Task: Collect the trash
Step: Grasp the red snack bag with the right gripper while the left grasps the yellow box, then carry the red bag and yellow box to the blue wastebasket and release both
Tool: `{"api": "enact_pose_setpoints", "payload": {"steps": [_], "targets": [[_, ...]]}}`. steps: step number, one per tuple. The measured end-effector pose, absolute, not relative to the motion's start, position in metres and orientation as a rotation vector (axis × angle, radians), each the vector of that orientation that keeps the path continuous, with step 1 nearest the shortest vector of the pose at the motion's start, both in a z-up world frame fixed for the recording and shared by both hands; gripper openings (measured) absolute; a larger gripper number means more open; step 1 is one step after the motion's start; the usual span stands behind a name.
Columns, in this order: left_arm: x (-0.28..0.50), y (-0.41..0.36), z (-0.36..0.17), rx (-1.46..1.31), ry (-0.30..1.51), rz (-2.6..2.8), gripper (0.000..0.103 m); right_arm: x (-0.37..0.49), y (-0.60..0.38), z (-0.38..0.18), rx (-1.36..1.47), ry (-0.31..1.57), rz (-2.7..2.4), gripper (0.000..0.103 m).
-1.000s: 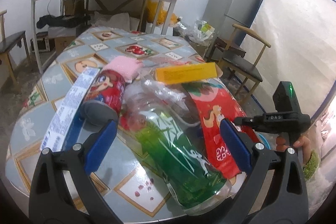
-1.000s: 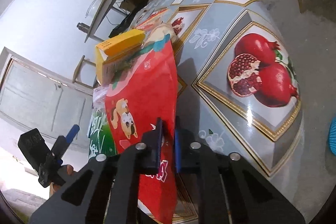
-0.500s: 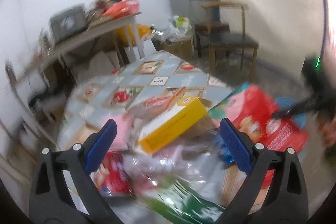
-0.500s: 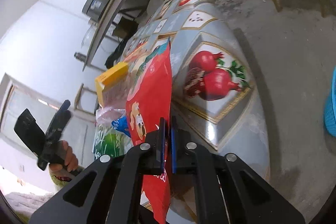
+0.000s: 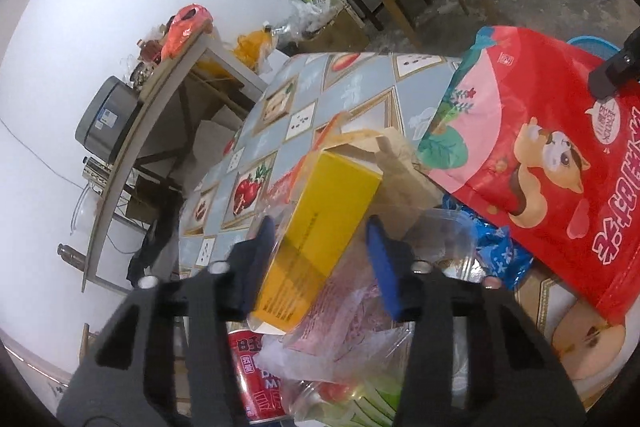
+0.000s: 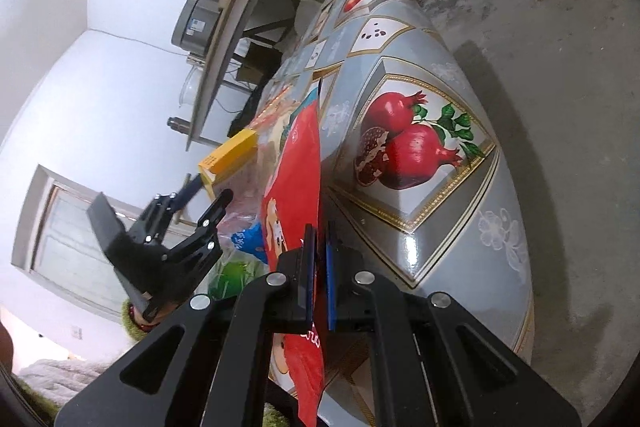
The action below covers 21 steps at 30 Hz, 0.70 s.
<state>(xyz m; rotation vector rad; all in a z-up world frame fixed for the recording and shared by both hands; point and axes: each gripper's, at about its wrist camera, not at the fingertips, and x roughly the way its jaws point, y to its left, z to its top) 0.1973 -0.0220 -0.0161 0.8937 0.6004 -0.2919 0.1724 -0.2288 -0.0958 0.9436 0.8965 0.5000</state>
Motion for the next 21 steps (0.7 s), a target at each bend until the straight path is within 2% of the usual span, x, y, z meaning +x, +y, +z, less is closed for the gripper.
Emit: {"api": "enact_pose_setpoints", "payload": {"steps": [4, 21], "targets": [[0.194, -0.022, -0.012, 0.899, 0.579, -0.283, 0.032, 0.172, -0.23, -0.095, 0.975, 0.867, 0.549, 0.005], [0.152, -0.007, 0.043, 0.784, 0.441, -0.253, 0.03, 0.156, -0.22, -0.055, 1.0, 0.757, 0.676, 0.003]]}}
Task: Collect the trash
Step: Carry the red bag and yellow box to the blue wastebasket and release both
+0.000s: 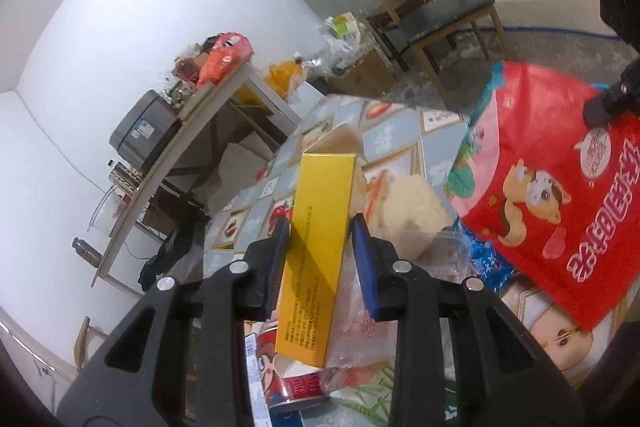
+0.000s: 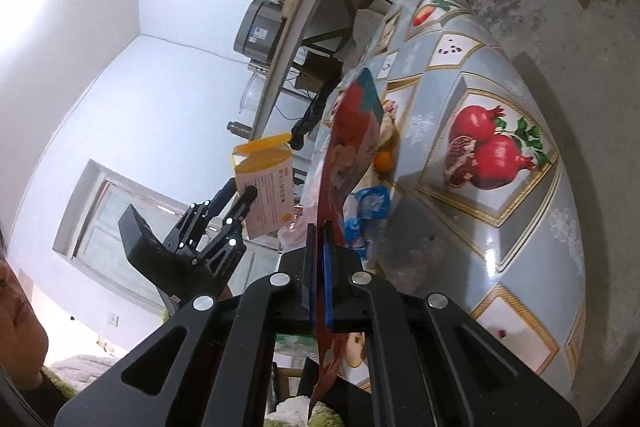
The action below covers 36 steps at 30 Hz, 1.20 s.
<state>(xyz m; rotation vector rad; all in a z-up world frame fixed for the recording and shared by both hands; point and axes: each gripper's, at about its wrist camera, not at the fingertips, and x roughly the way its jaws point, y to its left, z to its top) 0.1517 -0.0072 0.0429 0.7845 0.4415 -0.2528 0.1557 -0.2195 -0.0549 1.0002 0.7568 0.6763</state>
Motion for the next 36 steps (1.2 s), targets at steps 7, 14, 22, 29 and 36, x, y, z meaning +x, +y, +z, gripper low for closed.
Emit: {"api": "enact_pose_setpoints", "payload": {"steps": [7, 14, 22, 29, 36], "targets": [[0.139, 0.008, 0.073, 0.679, 0.4, -0.226, 0.03, 0.141, -0.188, -0.015, 0.795, 0.747, 0.635, 0.002], [0.128, 0.023, 0.09, 0.586, 0.402, -0.211, 0.03, 0.113, -0.139, 0.036, 0.499, 0.675, 0.555, 0.002], [0.113, 0.026, 0.113, 0.515, 0.369, -0.204, 0.03, 0.089, -0.125, 0.056, 0.437, 0.636, 0.565, 0.002], [0.108, 0.004, 0.139, 0.42, 0.376, -0.293, 0.03, 0.066, -0.177, 0.074, 0.509, 0.535, 0.475, 0.001], [0.123, -0.078, 0.148, 0.314, 0.502, -0.573, 0.03, 0.025, -0.259, 0.085, 0.524, 0.434, 0.24, 0.001]]}}
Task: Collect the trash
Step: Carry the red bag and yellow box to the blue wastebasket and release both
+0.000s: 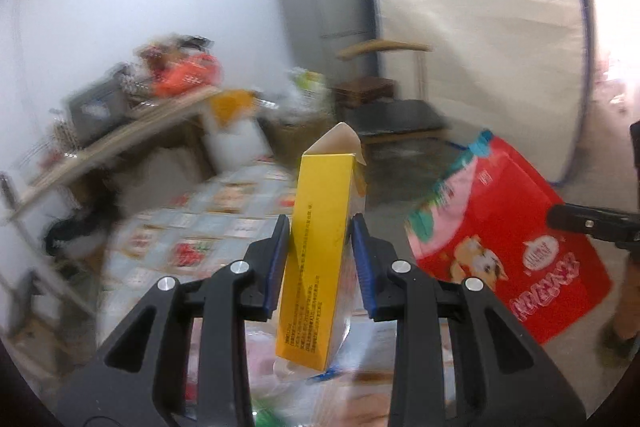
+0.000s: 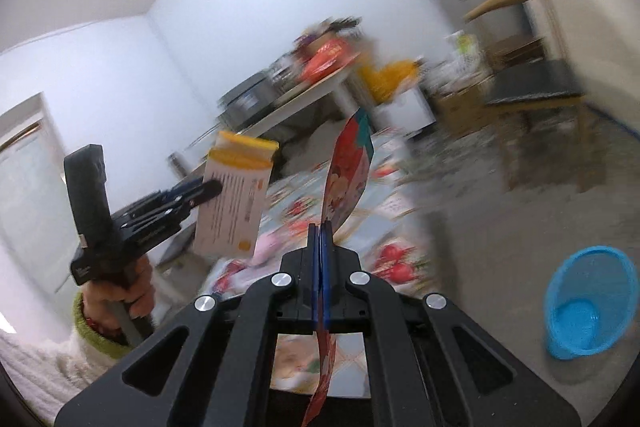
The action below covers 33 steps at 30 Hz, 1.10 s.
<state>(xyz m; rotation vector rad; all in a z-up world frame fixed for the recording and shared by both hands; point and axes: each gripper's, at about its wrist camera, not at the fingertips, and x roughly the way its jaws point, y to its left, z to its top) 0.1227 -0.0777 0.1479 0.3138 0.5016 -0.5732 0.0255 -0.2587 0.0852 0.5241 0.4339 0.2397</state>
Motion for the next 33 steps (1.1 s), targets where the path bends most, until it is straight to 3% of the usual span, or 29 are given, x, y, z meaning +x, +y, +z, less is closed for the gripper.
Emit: {"api": "enact_pose_setpoints", "payload": {"steps": [9, 18, 22, 23, 25, 28, 33], "targets": [[0.162, -0.253, 0.08, 0.291, 0.877, -0.897, 0.03, -0.017, -0.367, 0.051, 0.523, 0.5, -0.174, 0.001], [0.18, -0.395, -0.04, 0.364, 1.188, -0.918, 0.03, 0.01, -0.453, -0.042, 0.661, 0.658, -0.362, 0.001], [0.196, -0.433, -0.068, 0.302, 1.245, -0.881, 0.031, 0.037, -0.49, -0.077, 0.719, 0.68, -0.444, 0.003], [0.2, -0.444, -0.071, 0.276, 1.231, -0.873, 0.032, 0.045, -0.497, -0.083, 0.719, 0.677, -0.46, 0.004], [0.199, -0.458, -0.077, 0.265, 1.199, -0.862, 0.057, 0.057, -0.513, -0.102, 0.726, 0.682, -0.492, 0.009], [0.194, -0.465, -0.078, 0.274, 1.175, -0.841, 0.061, 0.07, -0.533, -0.132, 0.749, 0.745, -0.552, 0.031], [0.204, -0.441, -0.064, 0.273, 1.151, -0.874, 0.067, 0.049, -0.532, -0.149, 0.784, 0.716, -0.577, 0.036]]}}
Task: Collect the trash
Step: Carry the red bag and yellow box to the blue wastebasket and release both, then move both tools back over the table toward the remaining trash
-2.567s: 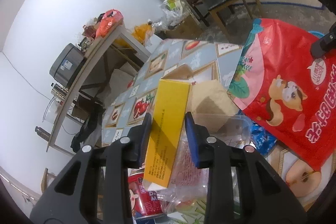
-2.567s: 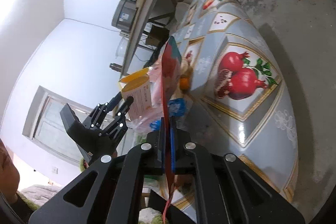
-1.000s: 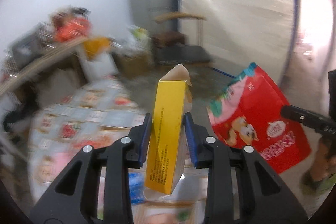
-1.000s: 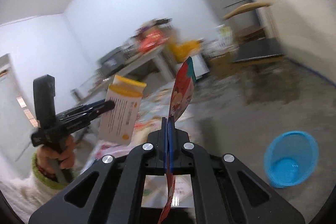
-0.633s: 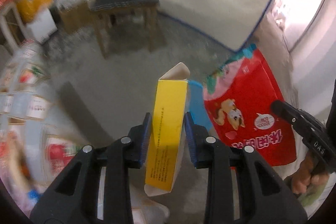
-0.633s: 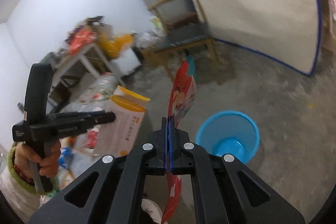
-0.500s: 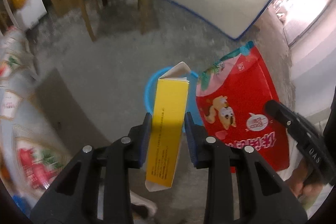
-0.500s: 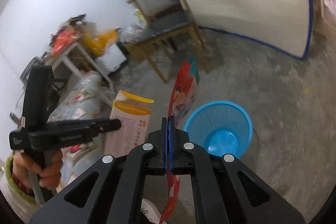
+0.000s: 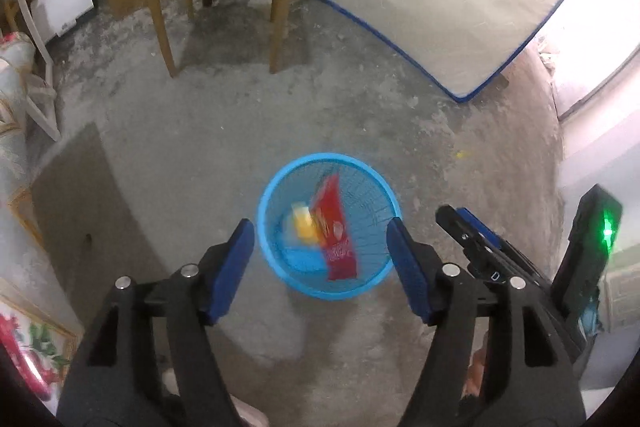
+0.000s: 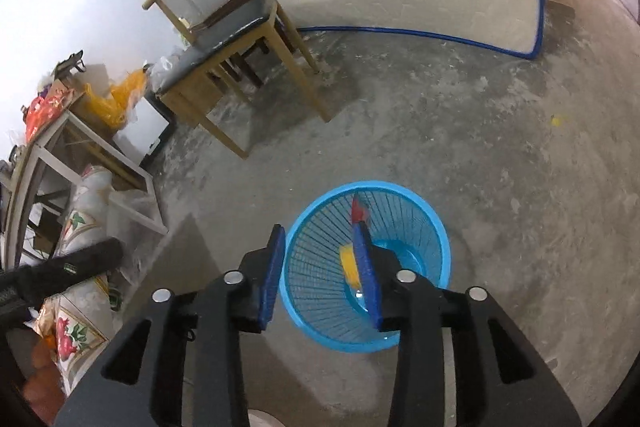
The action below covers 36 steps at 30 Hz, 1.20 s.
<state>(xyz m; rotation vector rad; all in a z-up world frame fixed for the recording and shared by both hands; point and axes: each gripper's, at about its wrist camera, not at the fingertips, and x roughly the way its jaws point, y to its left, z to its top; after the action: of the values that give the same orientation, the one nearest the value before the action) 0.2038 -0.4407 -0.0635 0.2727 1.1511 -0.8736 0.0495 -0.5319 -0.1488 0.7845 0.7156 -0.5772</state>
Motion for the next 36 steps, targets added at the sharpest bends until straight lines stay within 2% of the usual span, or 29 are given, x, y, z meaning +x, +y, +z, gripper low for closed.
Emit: {"api": "enact_pose_setpoints", "payload": {"steps": [6, 9, 14, 22, 26, 36], "targets": [[0.195, -0.388, -0.032, 0.304, 1.091, -0.886, 0.07, 0.007, -0.507, -0.139, 0.77, 0.715, -0.57, 0.037], [0.186, -0.354, -0.01, 0.317, 1.038, -0.906, 0.075, -0.008, -0.491, -0.125, 0.742, 0.722, -0.556, 0.044], [0.155, -0.277, 0.03, 0.328, 0.915, -0.857, 0.084, -0.025, -0.455, -0.103, 0.713, 0.703, -0.472, 0.063], [0.105, -0.151, 0.047, 0.193, 0.872, -0.786, 0.084, 0.003, -0.384, -0.072, 0.767, 0.726, -0.178, 0.065], [0.091, -0.087, 0.055, 0.15, 0.799, -0.699, 0.085, 0.032, -0.337, -0.048, 0.742, 0.731, -0.001, 0.072], [0.093, 0.076, 0.055, -0.063, 0.667, -0.427, 0.086, 0.116, -0.195, -0.025, 0.628, 0.838, 0.369, 0.072]]}}
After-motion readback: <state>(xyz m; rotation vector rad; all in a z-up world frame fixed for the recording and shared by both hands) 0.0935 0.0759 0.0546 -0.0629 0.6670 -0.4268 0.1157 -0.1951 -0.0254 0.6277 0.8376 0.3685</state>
